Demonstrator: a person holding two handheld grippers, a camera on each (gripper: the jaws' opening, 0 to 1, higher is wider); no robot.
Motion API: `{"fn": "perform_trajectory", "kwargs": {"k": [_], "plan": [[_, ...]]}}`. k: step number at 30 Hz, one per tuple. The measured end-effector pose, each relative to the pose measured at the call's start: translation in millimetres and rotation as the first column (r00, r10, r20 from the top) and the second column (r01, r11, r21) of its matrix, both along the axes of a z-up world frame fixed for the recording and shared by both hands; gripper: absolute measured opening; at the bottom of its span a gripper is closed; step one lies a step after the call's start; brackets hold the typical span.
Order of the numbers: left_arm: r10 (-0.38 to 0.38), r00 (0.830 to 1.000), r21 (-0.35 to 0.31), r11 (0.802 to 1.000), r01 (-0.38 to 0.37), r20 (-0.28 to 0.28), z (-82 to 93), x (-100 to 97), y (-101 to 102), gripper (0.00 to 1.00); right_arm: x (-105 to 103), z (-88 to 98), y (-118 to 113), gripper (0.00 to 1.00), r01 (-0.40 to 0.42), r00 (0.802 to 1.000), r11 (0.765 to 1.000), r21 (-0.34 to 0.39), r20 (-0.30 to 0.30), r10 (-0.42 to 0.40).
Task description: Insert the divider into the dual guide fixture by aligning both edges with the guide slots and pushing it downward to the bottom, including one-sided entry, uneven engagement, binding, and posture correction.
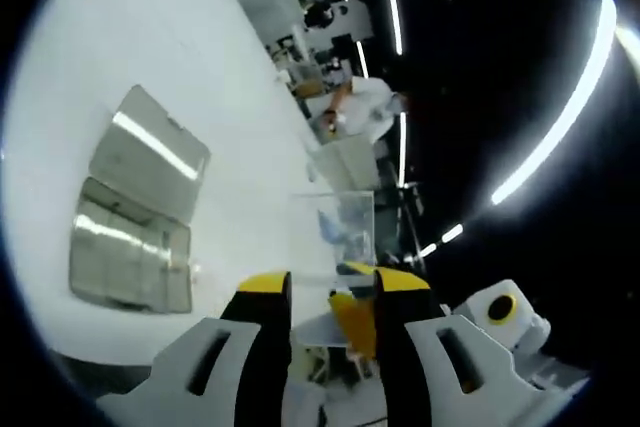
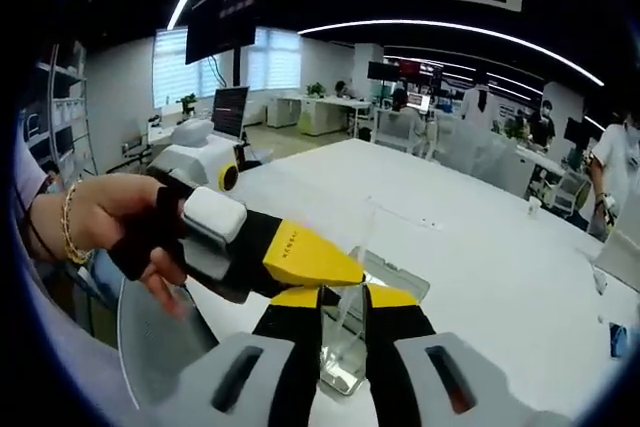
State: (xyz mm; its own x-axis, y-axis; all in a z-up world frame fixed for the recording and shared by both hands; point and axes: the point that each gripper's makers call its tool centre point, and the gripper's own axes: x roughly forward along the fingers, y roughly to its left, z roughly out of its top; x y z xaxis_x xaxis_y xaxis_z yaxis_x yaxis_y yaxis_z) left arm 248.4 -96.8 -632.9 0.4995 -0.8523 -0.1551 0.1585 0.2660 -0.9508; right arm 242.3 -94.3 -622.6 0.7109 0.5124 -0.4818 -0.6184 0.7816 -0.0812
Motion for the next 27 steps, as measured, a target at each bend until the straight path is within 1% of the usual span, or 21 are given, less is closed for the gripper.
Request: {"fn": "perform_trajectory", "kwargs": {"k": [6, 12, 16, 18, 19, 20, 21, 22, 23, 24, 25, 27], "plan": [[-0.006, 1.000, -0.015, 1.000, 0.006, -0.012, 1.4, -2.6, -0.8, 0.30, 1.0, 1.2, -2.8, 0.01, 0.012, 1.000, 1.000, 0.014, 0.011, -0.012], [-0.005, 1.000, -0.011, 1.000, 0.005, -0.006, 3.1, -3.4, 0.4, 0.30, 0.3, 3.1, -1.5, 0.01, 0.007, 1.000, 1.000, 0.030, 0.019, -0.007], [-0.004, 1.000, 0.006, 1.000, 0.004, 0.007, 1.3, -3.6, 1.4, 0.30, 0.3, 0.1, -0.8, 0.01, 0.002, 1.000, 0.999, 0.043, 0.021, -0.003], [0.002, 0.999, 0.019, 1.000, -0.003, 0.040, 0.9, -2.4, 2.5, 0.30, 0.3, -1.4, 0.1, 0.00, -0.003, 1.000, 0.998, 0.060, 0.026, 0.001], [0.007, 0.998, 0.028, 1.000, -0.009, 0.068, 1.1, -1.2, 3.1, 0.30, 0.9, -1.6, 0.2, 0.00, -0.005, 0.999, 0.998, 0.067, 0.034, 0.003], [0.010, 0.997, 0.038, 0.999, -0.013, 0.074, -0.1, -1.2, 3.7, 0.30, 1.2, -3.4, 0.3, 0.00, -0.006, 0.999, 0.997, 0.076, 0.033, 0.004], [0.016, 0.994, 0.049, 0.999, -0.021, 0.104, 0.1, 0.6, 4.3, 0.30, 1.7, -3.8, 0.3, 0.00, -0.007, 0.999, 0.997, 0.083, 0.038, 0.004], [0.026, 0.989, 0.056, 0.998, -0.034, 0.147, 2.1, 3.1, 4.7, 0.30, 3.0, -2.7, 0.6, 0.00, -0.012, 0.998, 0.996, 0.092, 0.055, 0.007], [0.033, 0.988, 0.058, 0.997, -0.042, 0.152, 3.0, 2.8, 4.8, 0.30, 4.3, -1.5, 1.3, 0.00, -0.022, 0.997, 0.994, 0.107, 0.075, 0.014], [0.038, 0.986, 0.061, 0.997, -0.049, 0.162, 3.2, 4.3, 5.4, 0.30, 5.4, -1.3, 1.1, 0.00, -0.025, 0.997, 0.991, 0.130, 0.081, 0.014], [0.047, 0.980, 0.070, 0.996, -0.061, 0.196, 4.7, 6.9, 6.0, 0.30, 6.1, -0.7, 0.7, 0.00, -0.027, 0.996, 0.989, 0.143, 0.089, 0.015], [0.054, 0.973, 0.086, 0.993, -0.075, 0.224, 6.7, 7.7, 5.5, 0.30, 7.3, 0.1, -0.1, 0.00, -0.039, 0.993, 0.988, 0.150, 0.113, 0.022]]}}
